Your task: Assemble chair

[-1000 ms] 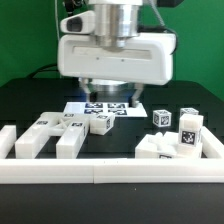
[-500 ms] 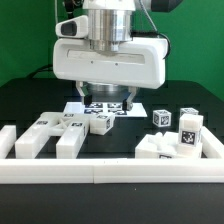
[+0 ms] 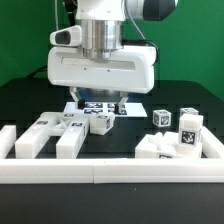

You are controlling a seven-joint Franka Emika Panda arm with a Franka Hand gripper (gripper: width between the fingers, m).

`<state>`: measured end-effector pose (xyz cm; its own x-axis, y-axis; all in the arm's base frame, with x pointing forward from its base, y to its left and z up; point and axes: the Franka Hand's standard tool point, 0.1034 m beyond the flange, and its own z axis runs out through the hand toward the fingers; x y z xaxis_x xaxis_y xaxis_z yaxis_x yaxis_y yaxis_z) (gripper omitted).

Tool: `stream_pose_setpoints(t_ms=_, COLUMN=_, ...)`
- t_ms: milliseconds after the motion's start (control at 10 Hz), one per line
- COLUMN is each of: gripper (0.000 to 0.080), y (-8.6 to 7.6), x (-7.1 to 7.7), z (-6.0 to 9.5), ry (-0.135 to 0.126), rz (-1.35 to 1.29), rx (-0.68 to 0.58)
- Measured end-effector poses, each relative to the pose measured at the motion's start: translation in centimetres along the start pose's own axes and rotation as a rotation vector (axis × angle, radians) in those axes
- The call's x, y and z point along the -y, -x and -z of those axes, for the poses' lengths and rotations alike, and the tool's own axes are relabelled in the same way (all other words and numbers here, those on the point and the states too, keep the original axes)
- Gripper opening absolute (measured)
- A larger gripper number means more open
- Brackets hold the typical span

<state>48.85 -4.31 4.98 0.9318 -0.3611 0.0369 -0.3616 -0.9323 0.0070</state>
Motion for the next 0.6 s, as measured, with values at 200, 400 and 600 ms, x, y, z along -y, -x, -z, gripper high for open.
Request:
stream_pose_setpoints(t_ms=200, gripper=0.0649, y=-0.1, x=0.0, z=0.0, ry=0.000, rz=0.001, rx=-0.001)
stream_pose_setpoints(t_ms=400, gripper=0.0649, y=0.0, x=0.1, z=-0.1, ry=0.000, rz=0.002, rx=0.000)
stream_pose_setpoints(t_ms=600, gripper=0.0649, y=1.3, x=0.5, z=-1.1, ry=0.011, rz=0.012, rx=-0.002)
